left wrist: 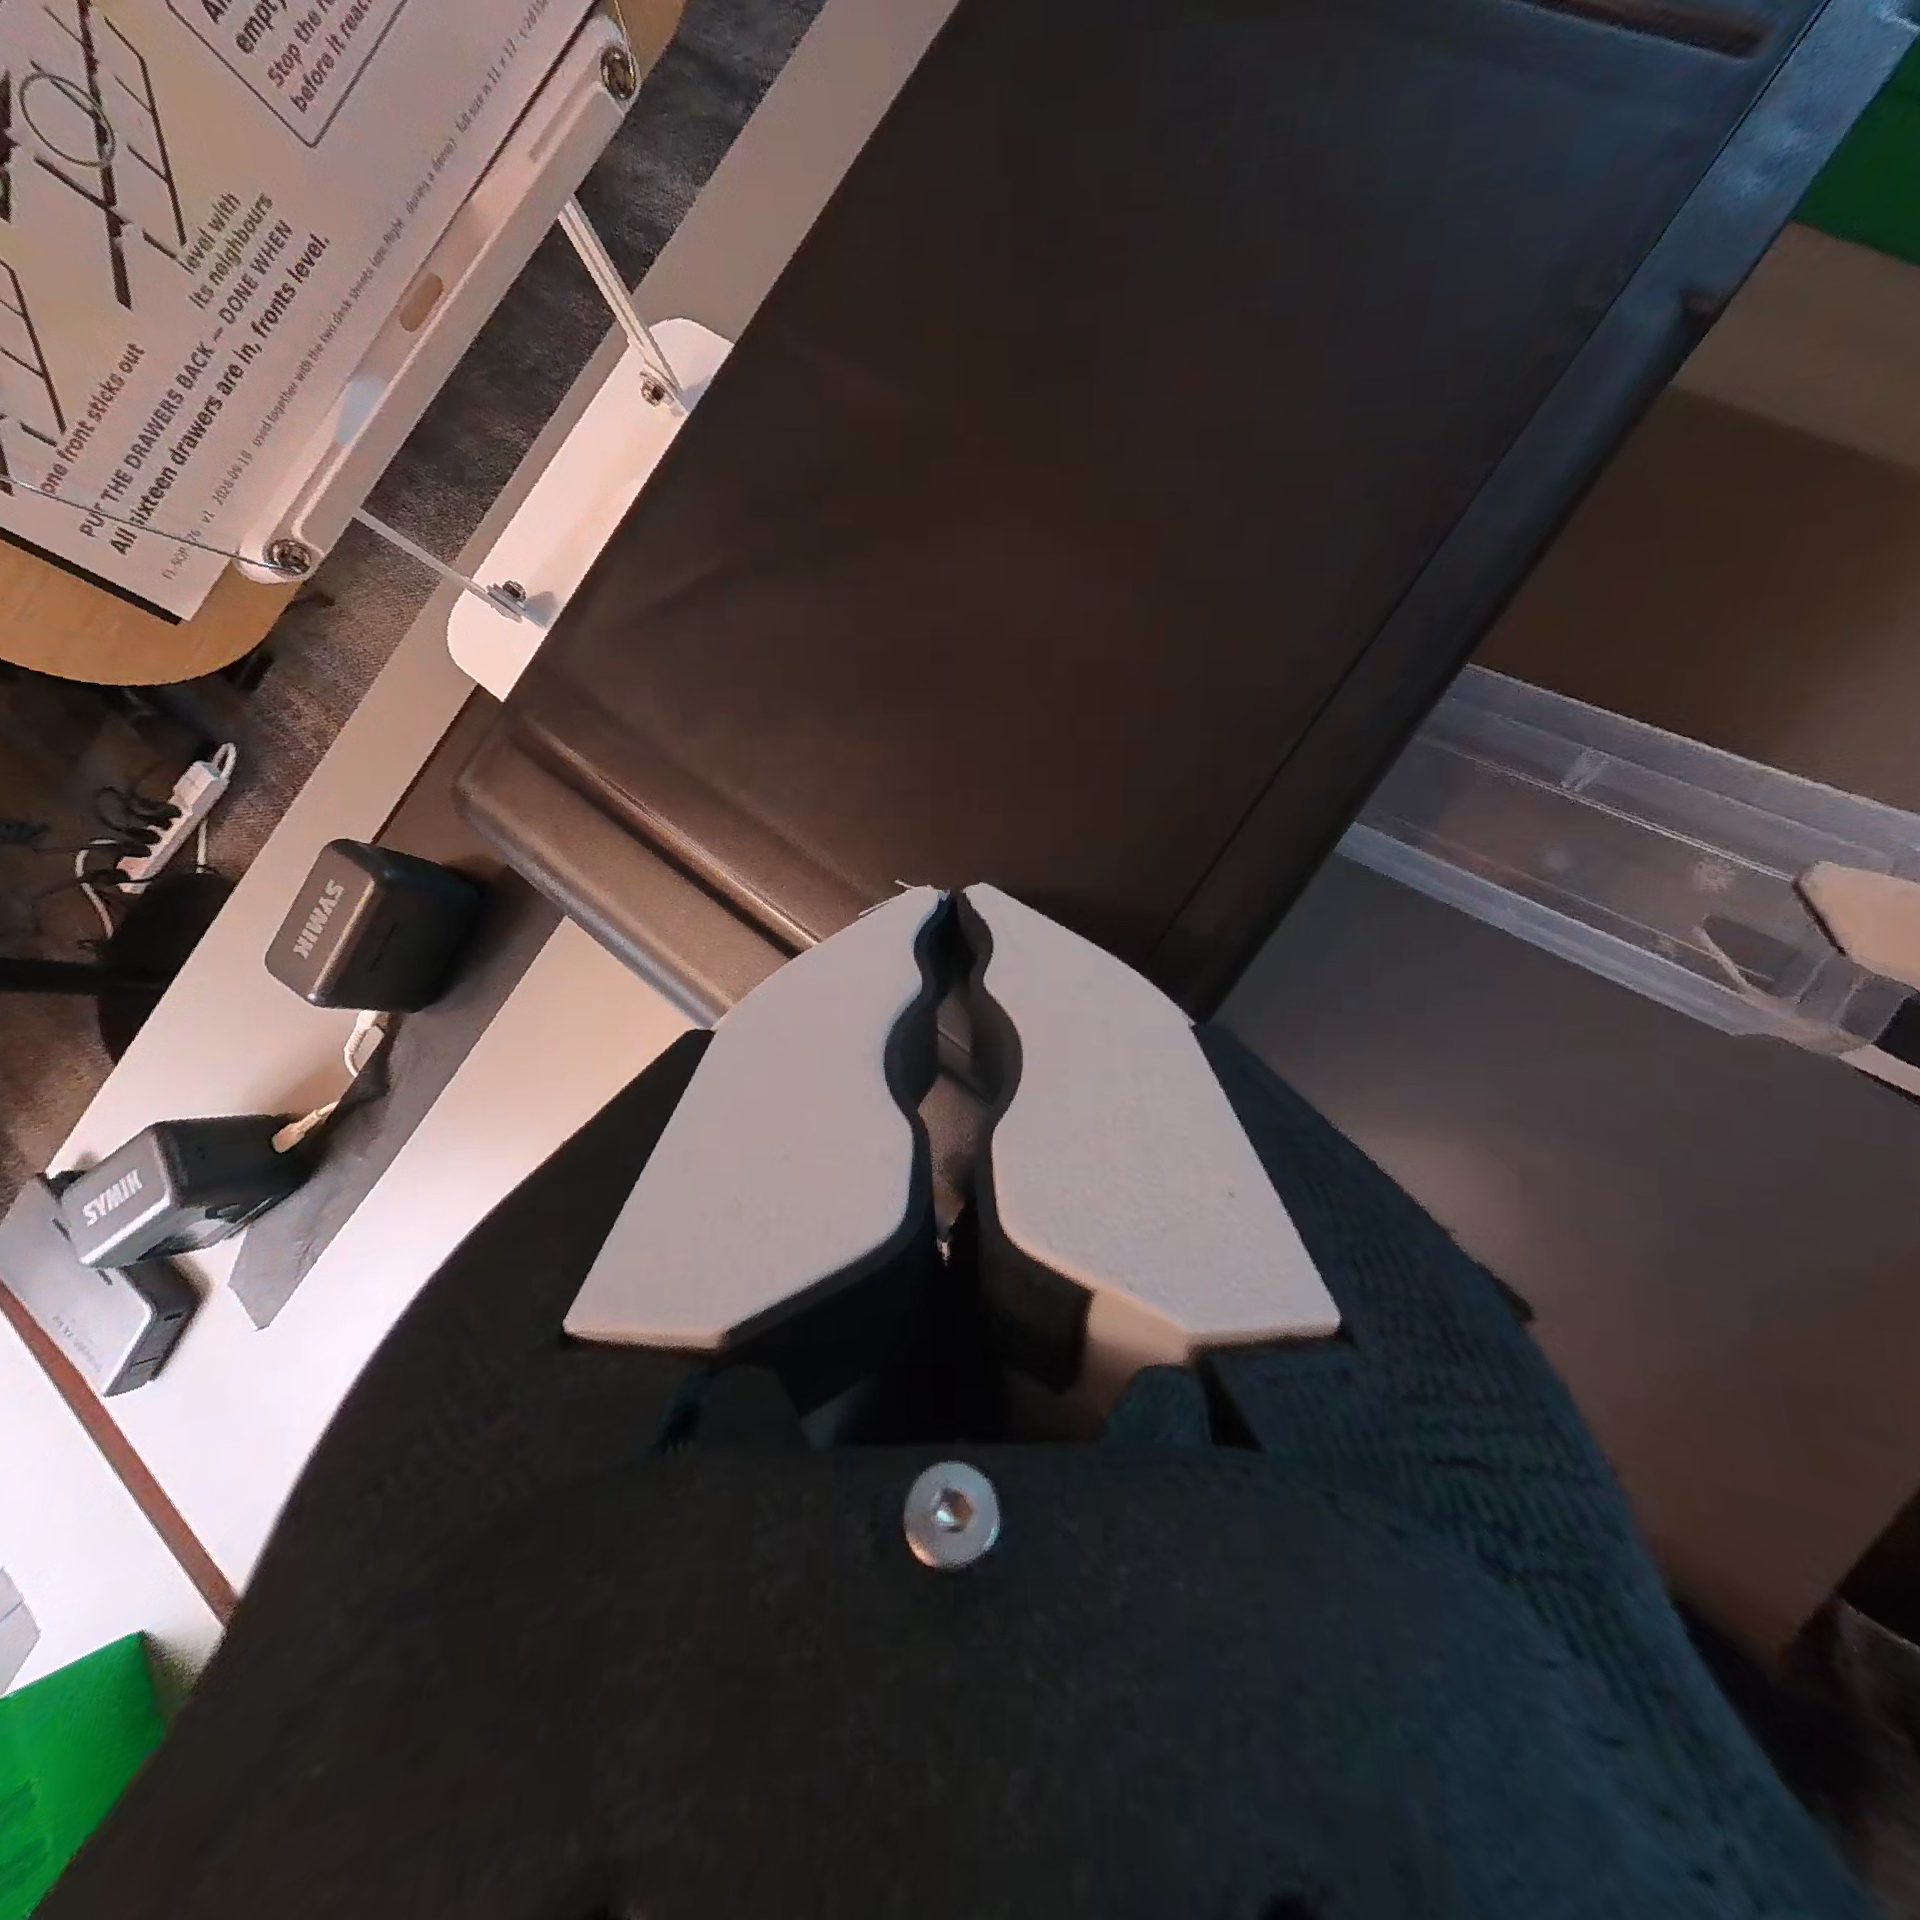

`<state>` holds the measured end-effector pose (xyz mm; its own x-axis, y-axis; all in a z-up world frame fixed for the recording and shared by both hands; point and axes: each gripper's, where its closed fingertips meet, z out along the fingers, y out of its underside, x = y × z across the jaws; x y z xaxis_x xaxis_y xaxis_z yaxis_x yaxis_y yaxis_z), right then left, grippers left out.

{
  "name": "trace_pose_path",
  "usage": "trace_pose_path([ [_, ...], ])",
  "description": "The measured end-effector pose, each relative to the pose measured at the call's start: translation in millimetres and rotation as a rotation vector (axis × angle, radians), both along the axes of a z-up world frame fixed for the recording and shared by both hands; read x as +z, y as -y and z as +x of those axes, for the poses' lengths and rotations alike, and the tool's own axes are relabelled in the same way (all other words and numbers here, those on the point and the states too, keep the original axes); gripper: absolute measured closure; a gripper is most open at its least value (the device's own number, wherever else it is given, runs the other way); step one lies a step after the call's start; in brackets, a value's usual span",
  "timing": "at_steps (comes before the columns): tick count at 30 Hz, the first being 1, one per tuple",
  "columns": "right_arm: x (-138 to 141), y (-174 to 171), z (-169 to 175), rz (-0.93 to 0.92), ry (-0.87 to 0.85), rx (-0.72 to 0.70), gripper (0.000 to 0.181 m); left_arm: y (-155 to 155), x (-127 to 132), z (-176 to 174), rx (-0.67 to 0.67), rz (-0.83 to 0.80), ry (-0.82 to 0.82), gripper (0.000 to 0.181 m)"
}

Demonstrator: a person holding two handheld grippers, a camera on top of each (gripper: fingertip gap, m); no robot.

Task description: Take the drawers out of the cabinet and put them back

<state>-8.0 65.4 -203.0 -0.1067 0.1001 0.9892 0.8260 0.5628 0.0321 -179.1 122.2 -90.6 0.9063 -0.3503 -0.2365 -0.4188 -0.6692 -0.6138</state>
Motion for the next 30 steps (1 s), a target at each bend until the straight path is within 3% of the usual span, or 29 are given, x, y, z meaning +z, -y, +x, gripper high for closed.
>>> trace_pose_path([
  [7, -7.7, -13.2, -7.7, 0.057, -0.011, 0.011, 0.136, 0.0, 0.0, 0.5, -0.010, 0.020, 0.044, 0.181],
  [12, -10.9, -17.1, -25.3, 0.035, -0.072, 0.095, 0.136, -0.2, 0.1, 0.6, -0.009, 0.025, 0.045, 0.181],
  [20, -20.2, -52.9, -34.8, -0.009, -0.116, 0.061, 0.136, -0.2, 0.2, 1.0, -0.015, 0.032, 0.071, 0.181],
  [21, -23.4, -53.2, -37.6, -0.032, -0.111, 0.068, 0.134, -0.2, 0.2, 1.0, -0.015, 0.034, 0.072, 0.181],
  [24, -21.8, -45.3, -41.2, -0.097, -0.171, 0.101, 0.103, -0.3, 0.2, 1.0, -0.017, 0.035, 0.072, 0.181],
  [26, -17.7, -35.4, -35.0, -0.158, -0.237, 0.123, 0.100, -0.4, 0.2, 1.0, -0.019, 0.034, 0.072, 0.180],
  [28, -11.6, -23.0, -23.6, -0.223, -0.324, 0.153, 0.112, -0.4, 0.2, 1.0, -0.020, 0.036, 0.072, 0.181],
  [30, 1.1, -11.1, -11.1, -0.242, -0.433, 0.188, 0.150, -0.5, 0.3, 1.1, -0.020, 0.040, 0.073, 0.181],
])
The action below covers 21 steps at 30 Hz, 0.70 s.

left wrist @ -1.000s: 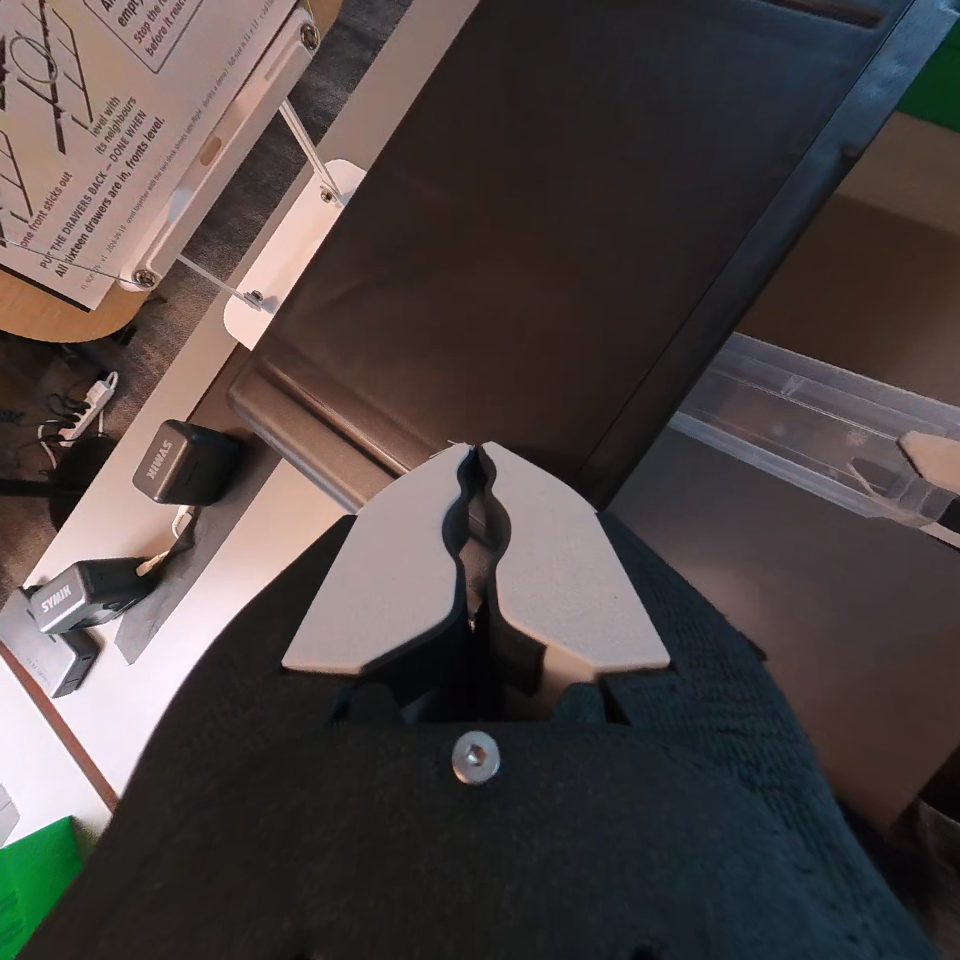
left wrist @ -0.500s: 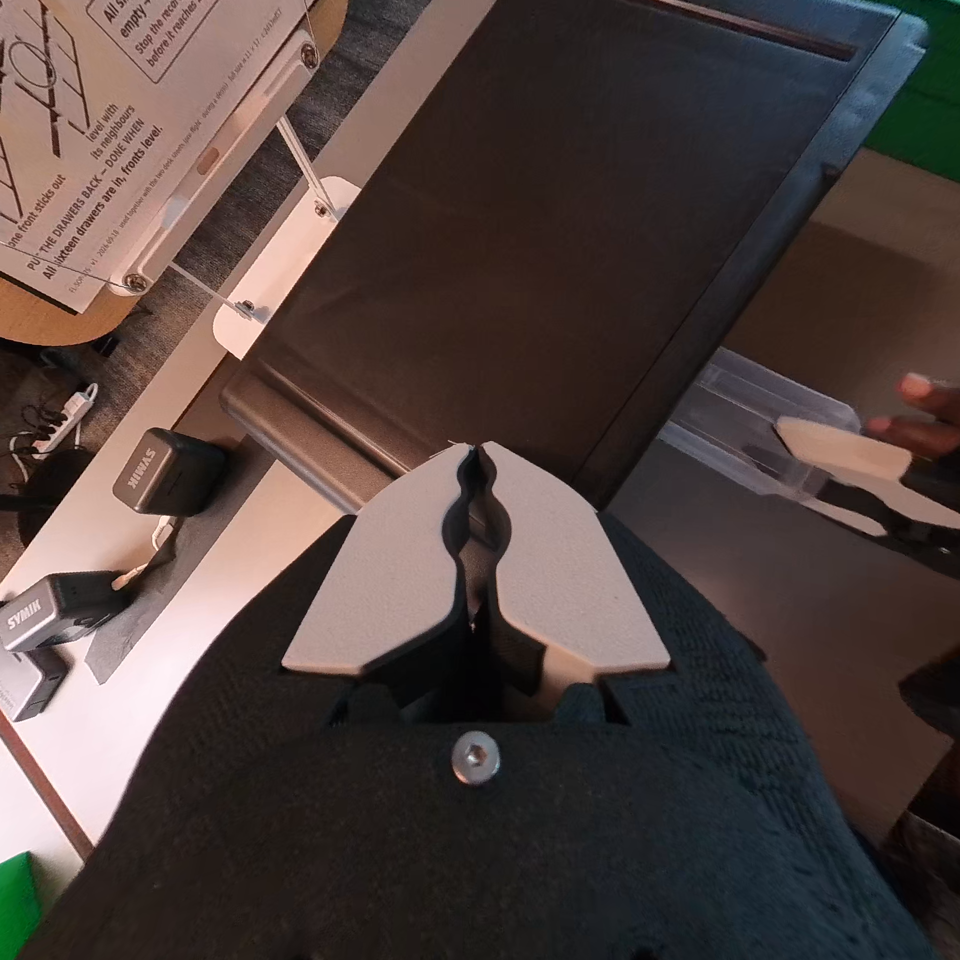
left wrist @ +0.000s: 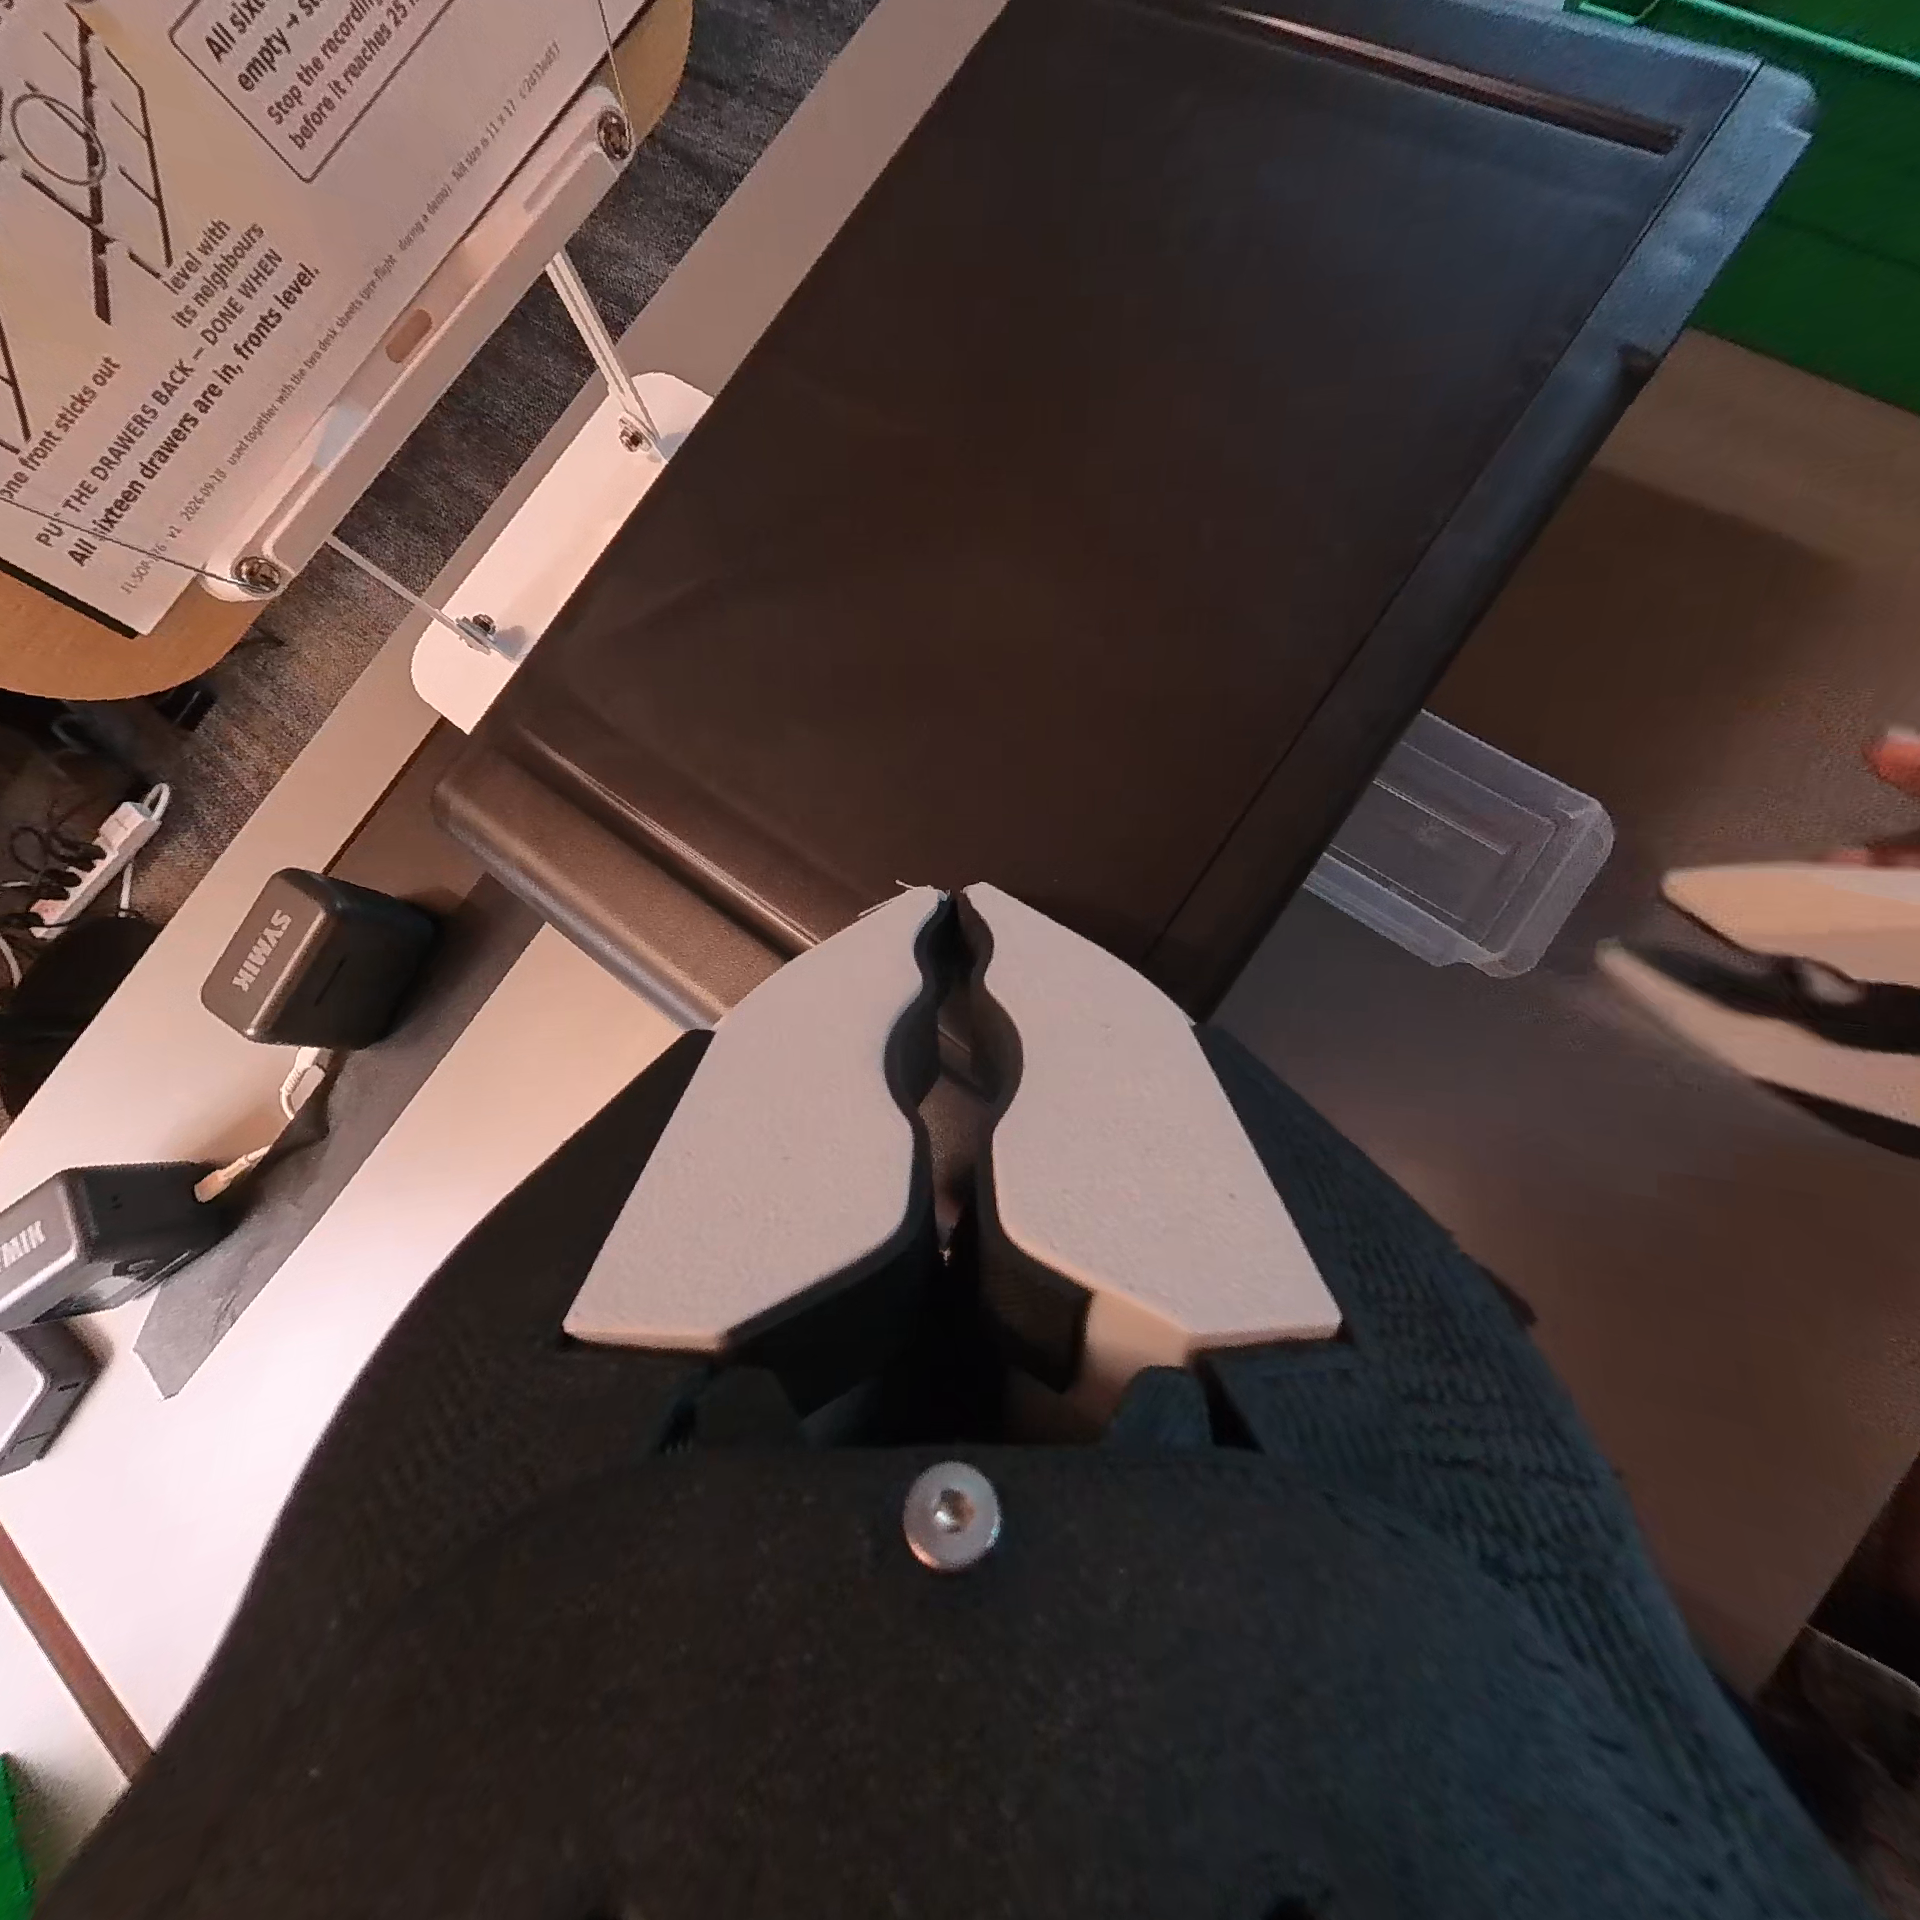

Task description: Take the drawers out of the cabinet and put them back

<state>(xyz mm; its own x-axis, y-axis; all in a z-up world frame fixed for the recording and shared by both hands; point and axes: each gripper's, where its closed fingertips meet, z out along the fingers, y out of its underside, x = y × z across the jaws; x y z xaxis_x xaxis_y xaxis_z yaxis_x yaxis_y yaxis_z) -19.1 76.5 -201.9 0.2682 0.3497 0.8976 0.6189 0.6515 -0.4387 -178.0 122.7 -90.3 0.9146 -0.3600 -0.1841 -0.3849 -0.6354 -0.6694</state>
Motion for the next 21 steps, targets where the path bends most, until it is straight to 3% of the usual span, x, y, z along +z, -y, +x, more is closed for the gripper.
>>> trace_pose_path([
  [1, 7.1, 3.8, 5.9, 0.002, -0.054, -0.003, 0.179, 0.1, -0.1, 0.1, 0.001, 0.002, 0.002, 0.181],
  [2, 9.0, 7.5, 7.8, -0.008, -0.070, 0.003, 0.181, 0.2, 0.0, 0.1, 0.002, 0.003, 0.003, 0.181],
  [8, -5.3, -7.7, -1.8, -0.038, 0.046, -0.078, 0.181, 0.3, 0.0, -0.1, 0.010, -0.002, -0.026, 0.181],
  [15, 7.3, -20.3, -12.6, -0.007, 0.057, -0.108, 0.181, 0.5, -0.1, 0.0, -0.002, 0.011, 0.005, 0.181],
  [21, -4.3, -1.8, -1.7, -0.083, 0.094, -0.098, 0.181, 0.4, -0.1, 0.0, -0.008, 0.013, 0.007, 0.180],
])
